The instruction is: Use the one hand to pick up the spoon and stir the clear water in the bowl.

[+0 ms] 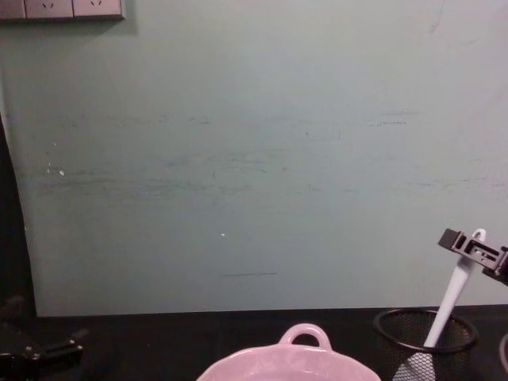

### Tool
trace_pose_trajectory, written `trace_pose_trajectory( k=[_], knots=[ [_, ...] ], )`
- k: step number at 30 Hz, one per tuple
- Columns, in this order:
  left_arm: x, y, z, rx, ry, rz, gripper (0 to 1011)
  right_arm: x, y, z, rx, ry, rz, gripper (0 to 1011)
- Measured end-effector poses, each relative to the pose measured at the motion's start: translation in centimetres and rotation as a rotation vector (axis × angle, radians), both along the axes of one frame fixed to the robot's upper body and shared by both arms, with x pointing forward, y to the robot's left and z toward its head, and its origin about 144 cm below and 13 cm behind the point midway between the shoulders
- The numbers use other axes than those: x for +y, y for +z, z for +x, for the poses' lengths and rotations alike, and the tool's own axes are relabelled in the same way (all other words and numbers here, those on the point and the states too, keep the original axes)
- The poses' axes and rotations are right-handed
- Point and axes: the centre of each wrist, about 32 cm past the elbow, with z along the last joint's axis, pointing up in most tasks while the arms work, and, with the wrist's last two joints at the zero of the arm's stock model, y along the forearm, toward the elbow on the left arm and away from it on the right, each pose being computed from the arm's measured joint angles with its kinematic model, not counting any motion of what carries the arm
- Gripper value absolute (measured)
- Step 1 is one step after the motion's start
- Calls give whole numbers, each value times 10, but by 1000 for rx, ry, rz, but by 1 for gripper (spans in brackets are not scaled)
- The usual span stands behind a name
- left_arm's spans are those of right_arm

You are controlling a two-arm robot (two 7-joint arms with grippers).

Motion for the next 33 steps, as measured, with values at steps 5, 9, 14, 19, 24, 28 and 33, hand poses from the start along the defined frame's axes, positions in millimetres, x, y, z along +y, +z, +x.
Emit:
trace_pose_trajectory(
  k=[5,9,14,19,24,28,33],
  knots=[
    [0,0,0,0,0,0,1011,3,-1,7,23,13,47,997],
    [0,0,0,0,0,0,1011,5,-1,10,30,16,58,954],
    [0,0,0,0,0,0,1011,6,-1,11,43,19,68,799],
    [0,0,0,0,0,0,1011,7,-1,11,53,20,75,666],
    [0,0,0,0,0,0,1011,7,0,11,55,21,73,486],
    [0,0,0,0,0,0,1011,7,2,11,52,21,69,392],
    [0,0,0,0,0,0,1011,7,5,11,45,23,65,223]
  ],
)
